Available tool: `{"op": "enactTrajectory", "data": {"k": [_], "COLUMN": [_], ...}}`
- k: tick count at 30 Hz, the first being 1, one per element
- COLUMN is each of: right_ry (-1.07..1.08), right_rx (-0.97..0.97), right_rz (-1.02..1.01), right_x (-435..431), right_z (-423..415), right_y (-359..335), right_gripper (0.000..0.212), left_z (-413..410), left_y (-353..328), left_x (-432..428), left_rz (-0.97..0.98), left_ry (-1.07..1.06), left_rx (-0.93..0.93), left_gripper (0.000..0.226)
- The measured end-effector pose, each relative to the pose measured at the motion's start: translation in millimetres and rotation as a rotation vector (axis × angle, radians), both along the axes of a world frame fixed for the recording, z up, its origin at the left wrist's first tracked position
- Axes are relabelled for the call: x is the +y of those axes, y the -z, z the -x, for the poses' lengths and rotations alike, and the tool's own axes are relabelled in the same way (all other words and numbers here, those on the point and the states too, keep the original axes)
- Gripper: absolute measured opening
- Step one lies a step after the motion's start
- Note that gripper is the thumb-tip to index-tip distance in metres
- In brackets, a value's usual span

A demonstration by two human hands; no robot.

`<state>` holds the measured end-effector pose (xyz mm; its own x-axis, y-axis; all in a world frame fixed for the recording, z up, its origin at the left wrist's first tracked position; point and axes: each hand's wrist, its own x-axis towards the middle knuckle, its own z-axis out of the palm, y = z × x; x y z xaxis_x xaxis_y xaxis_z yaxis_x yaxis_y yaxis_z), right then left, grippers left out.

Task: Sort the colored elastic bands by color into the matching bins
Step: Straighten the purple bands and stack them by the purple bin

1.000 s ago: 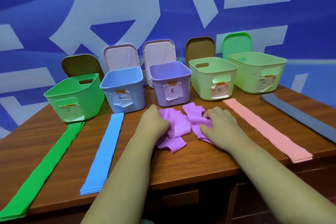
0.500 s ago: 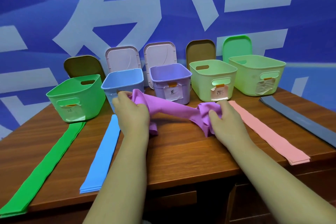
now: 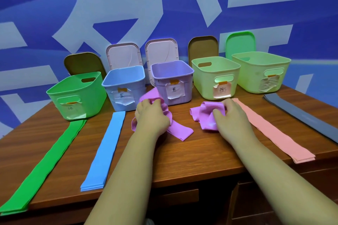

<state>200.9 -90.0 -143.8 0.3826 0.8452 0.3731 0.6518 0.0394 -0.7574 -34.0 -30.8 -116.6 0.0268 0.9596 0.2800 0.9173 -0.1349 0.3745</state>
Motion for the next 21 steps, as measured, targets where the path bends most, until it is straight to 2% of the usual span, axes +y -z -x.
{"op": "enactTrajectory", "data": {"k": [2, 4, 7, 8, 9, 11, 13, 14, 17, 21], "right_ry": [0.003, 0.012, 0.031, 0.037, 0.04, 0.037, 0.034, 0.033, 0.029, 0.024], "right_rx": [-0.007, 0.011, 0.06, 0.072, 0.083, 0.099, 0.105, 0.106, 0.114, 0.096], "right_rz": [-0.013, -0.028, -0.05, -0.059, -0.067, -0.075, -0.069, -0.062, -0.038, -0.021], "right_x": [1.1, 1.9, 2.0, 1.9, 1.9, 1.3, 0.9, 0.3, -0.8, -1.6], "right_z": [-0.7, -1.8, -3.0, -3.2, -3.2, -2.8, -2.8, -2.7, -1.9, -1.4], "right_y": [1.1, 1.1, 0.2, 0.1, 0.1, -0.2, -0.3, -0.7, -1.4, -2.4], "right_gripper": [0.003, 0.003, 0.007, 0.008, 0.009, 0.01, 0.011, 0.01, 0.011, 0.012], "left_z": [-3.3, -9.0, -15.2, -14.9, -13.6, -10.6, -9.2, -9.4, -2.9, 27.2], "left_y": [-0.7, 1.0, 5.2, 6.8, 6.5, 6.1, 3.9, 1.7, -4.9, -8.6], "left_x": [-2.2, -7.3, -14.9, -14.3, -13.6, -12.0, -13.6, -15.8, -13.5, 4.6], "left_rz": [-0.096, -0.126, 0.09, 0.144, 0.167, 0.125, 0.07, 0.059, -0.003, -0.208], "left_ry": [0.094, 0.218, 0.419, 0.45, 0.467, 0.463, 0.41, 0.37, 0.177, -0.213], "left_rx": [-0.002, 0.067, 0.209, 0.226, 0.197, 0.098, 0.075, 0.052, -0.036, -0.171], "left_gripper": [0.047, 0.057, 0.093, 0.094, 0.082, 0.04, 0.012, 0.009, 0.025, 0.027]}}
